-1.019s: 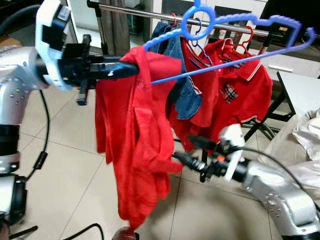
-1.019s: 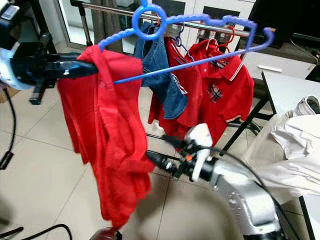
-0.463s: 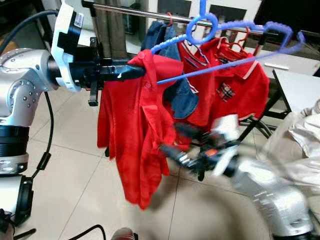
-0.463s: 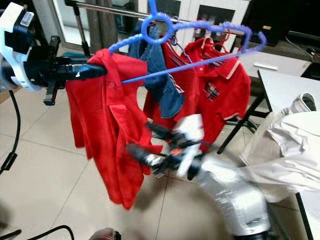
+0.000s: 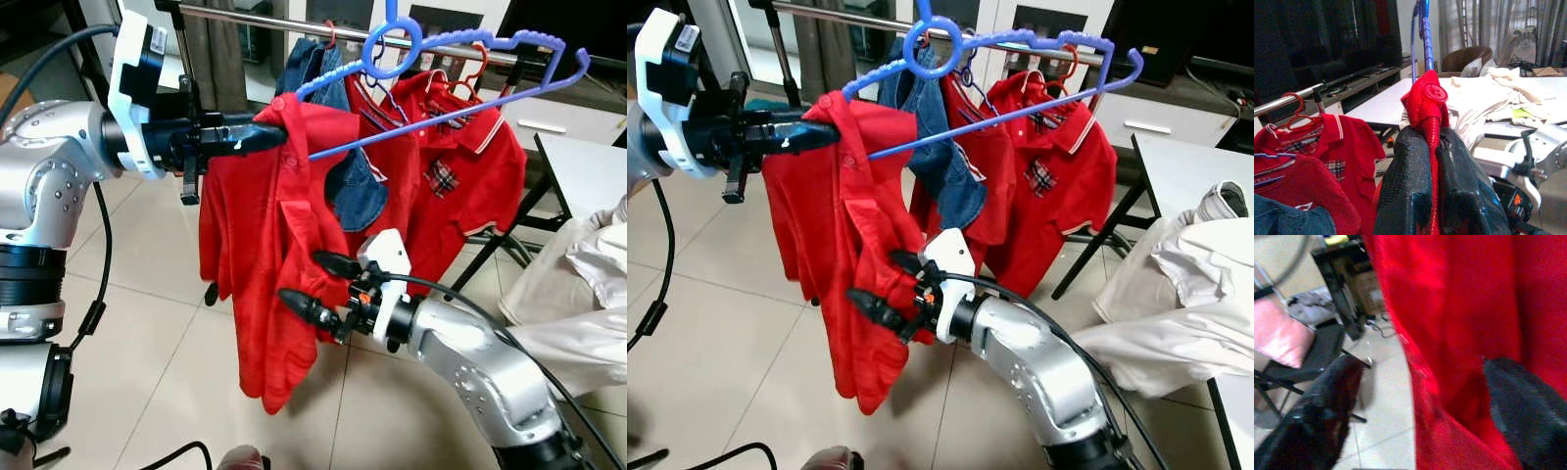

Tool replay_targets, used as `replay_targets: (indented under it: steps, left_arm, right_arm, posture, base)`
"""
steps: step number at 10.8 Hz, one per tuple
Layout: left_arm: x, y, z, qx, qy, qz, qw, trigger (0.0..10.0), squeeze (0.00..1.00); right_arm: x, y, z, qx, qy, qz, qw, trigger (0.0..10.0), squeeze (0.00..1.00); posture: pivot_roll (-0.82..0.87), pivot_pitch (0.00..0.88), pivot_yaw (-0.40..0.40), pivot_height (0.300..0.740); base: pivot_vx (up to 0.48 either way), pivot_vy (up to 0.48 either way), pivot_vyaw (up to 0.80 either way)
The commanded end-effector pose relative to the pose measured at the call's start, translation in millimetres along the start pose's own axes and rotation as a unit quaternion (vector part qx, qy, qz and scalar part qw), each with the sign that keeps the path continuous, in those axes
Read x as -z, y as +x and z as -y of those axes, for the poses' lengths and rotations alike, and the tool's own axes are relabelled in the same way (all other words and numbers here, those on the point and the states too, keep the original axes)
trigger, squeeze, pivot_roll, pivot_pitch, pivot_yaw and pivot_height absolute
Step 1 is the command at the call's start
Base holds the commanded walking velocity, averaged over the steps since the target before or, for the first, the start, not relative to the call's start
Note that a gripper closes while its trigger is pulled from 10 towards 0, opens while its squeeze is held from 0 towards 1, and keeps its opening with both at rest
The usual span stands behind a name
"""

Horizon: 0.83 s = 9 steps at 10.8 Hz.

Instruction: Hang hanger

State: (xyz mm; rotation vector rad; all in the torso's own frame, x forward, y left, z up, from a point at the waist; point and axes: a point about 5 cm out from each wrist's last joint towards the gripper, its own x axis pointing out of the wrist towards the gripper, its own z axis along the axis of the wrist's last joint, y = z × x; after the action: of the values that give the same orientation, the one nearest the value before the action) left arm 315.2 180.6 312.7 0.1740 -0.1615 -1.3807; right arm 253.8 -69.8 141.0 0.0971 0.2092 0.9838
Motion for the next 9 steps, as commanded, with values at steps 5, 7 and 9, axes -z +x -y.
replay_targets:
  steps: [5,7,9]
  left_arm:
    - [-22.7,-3.7,-3.9,-0.007,0.034,0.031,0.999,0.0,0.0]
    - [-23.9,-5.4,-4.0,-0.005,0.032,0.033,0.999,0.0,0.0]
    - [-24.2,-7.3,-4.2,-0.004,0.032,0.034,0.999,0.0,0.0]
  right_arm:
    - [14.1,4.6,4.4,0.0,-0.062,-0.053,0.997,0.0,0.0]
    - [17.7,1.6,10.7,0.009,-0.062,-0.053,0.997,0.0,0.0]
    - [19.6,-3.0,16.1,0.01,-0.057,-0.045,0.997,0.0,0.0]
  posture:
    - [0.21,0.074,-0.04,0.74]
    - [0.21,0.073,-0.039,0.74]
    - [0.21,0.071,-0.04,0.74]
  base:
    - [0.0,0.0,0.0]
    - [0.0,0.0,0.0]
    - [0.0,0.0,0.0]
